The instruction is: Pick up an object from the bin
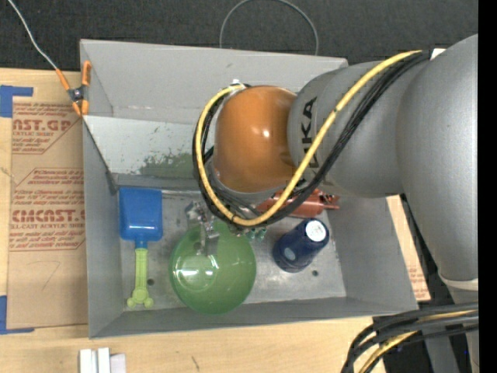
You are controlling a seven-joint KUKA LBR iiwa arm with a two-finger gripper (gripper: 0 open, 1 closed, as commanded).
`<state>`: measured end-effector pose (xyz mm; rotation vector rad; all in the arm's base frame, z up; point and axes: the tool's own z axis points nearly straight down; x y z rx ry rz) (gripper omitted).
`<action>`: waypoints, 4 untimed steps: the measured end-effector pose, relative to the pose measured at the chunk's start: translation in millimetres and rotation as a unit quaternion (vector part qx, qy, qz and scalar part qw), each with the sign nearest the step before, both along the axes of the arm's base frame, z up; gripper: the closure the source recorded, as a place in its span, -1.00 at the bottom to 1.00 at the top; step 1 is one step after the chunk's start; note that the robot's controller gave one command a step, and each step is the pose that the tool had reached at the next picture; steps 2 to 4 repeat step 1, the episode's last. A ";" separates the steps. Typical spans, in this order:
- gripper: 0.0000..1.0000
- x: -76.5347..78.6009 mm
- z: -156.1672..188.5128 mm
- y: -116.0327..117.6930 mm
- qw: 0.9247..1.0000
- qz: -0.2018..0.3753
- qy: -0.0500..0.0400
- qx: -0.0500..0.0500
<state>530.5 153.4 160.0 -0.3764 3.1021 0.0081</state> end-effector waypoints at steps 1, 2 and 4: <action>1.00 1.7 64.2 -0.1 1.000 -0.001 -0.004 0.001; 1.00 1.7 64.2 -0.1 1.000 -0.001 -0.004 0.001; 1.00 1.7 64.2 -0.1 1.000 -0.001 -0.004 0.001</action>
Offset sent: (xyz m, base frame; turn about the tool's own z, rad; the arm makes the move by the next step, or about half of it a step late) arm -0.0003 -0.0084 0.1527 0.0110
